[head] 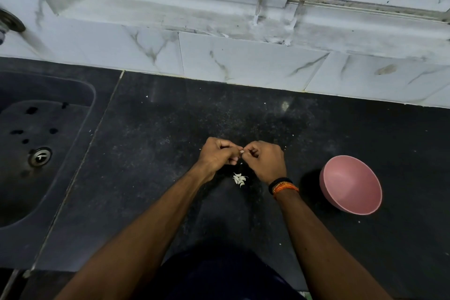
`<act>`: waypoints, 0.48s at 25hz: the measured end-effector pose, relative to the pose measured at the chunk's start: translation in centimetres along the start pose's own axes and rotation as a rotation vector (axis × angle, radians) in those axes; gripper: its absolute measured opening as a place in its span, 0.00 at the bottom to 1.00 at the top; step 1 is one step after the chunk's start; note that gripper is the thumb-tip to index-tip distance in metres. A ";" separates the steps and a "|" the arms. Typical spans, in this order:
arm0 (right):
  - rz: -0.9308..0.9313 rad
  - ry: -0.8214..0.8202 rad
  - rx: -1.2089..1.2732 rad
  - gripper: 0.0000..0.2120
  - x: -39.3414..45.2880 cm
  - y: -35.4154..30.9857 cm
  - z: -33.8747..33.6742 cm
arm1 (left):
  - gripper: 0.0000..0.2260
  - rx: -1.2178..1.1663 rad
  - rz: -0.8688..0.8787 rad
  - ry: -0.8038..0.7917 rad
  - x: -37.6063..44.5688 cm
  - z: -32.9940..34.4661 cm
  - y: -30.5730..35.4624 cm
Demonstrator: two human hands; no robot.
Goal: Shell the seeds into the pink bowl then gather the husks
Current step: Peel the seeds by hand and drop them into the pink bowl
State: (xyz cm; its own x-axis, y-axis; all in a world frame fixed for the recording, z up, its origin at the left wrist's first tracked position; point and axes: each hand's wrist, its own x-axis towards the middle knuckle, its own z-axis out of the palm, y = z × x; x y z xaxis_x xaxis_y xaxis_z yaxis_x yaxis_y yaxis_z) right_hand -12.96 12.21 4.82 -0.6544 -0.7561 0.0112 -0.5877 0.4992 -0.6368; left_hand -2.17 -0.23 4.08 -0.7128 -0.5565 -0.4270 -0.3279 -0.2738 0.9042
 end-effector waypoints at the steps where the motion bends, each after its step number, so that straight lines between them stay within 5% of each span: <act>1: 0.006 0.003 0.010 0.02 -0.1 0.1 0.1 | 0.05 -0.016 -0.007 -0.006 -0.1 0.0 0.0; 12: 0.170 -0.025 0.236 0.05 -0.9 0.7 0.8 | 0.09 -0.174 -0.070 -0.039 -0.8 0.1 -1.1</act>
State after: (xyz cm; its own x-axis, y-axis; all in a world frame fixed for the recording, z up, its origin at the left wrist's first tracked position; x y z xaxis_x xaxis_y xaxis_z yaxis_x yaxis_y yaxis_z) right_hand -12.39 12.88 3.75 -0.7205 -0.6815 -0.1283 -0.3418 0.5099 -0.7894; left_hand -1.31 0.57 3.41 -0.7165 -0.5015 -0.4849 -0.2677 -0.4441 0.8550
